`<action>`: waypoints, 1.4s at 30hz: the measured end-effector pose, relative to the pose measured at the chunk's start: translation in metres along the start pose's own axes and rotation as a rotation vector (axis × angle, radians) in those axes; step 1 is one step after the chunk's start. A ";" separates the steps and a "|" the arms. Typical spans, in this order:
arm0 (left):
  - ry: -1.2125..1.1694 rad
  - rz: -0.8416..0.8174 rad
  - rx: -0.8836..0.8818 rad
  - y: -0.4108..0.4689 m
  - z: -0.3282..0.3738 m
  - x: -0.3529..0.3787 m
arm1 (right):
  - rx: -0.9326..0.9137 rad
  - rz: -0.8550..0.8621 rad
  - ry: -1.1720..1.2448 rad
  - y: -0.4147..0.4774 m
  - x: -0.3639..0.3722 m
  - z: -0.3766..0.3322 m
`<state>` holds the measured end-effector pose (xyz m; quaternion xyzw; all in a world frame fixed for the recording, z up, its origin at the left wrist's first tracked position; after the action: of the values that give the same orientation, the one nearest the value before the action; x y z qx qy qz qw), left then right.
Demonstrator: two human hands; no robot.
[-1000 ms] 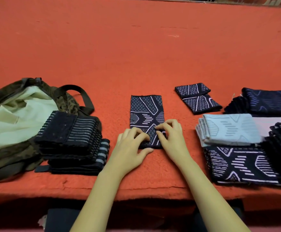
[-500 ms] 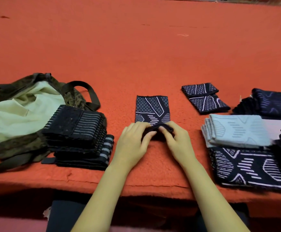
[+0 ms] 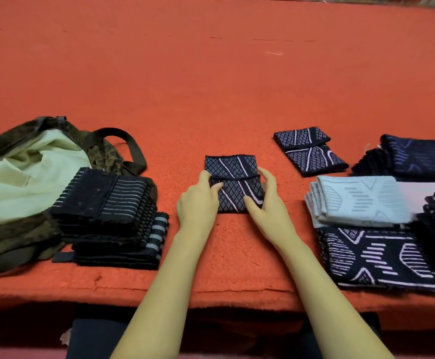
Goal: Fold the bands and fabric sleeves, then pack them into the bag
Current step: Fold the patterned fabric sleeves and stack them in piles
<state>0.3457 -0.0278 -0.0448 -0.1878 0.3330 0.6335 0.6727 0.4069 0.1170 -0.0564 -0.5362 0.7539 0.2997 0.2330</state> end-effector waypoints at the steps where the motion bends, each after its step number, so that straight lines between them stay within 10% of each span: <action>1: -0.028 0.031 0.003 -0.002 0.000 0.000 | -0.021 0.013 -0.059 0.002 0.000 0.000; 6: -0.356 0.028 0.164 -0.009 0.001 0.002 | -0.043 0.059 -0.227 0.009 0.008 0.003; 31: 0.192 0.063 0.180 -0.017 0.001 0.019 | 0.051 0.132 -0.546 0.006 0.004 0.000; 42: 0.058 -0.135 0.348 -0.022 0.003 0.021 | -0.106 0.012 -0.470 0.005 0.012 0.000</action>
<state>0.3670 -0.0134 -0.0602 -0.1088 0.4432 0.5142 0.7262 0.3987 0.1098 -0.0631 -0.4587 0.6653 0.4569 0.3718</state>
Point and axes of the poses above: each hand's wrist, its own y-axis towards the middle knuckle, its own x-axis out of the palm, z = x × y, the point moved 6 cm from there along y, towards the middle knuckle, and after that the axes turned 14 degrees about -y, right-handed, at the moved point
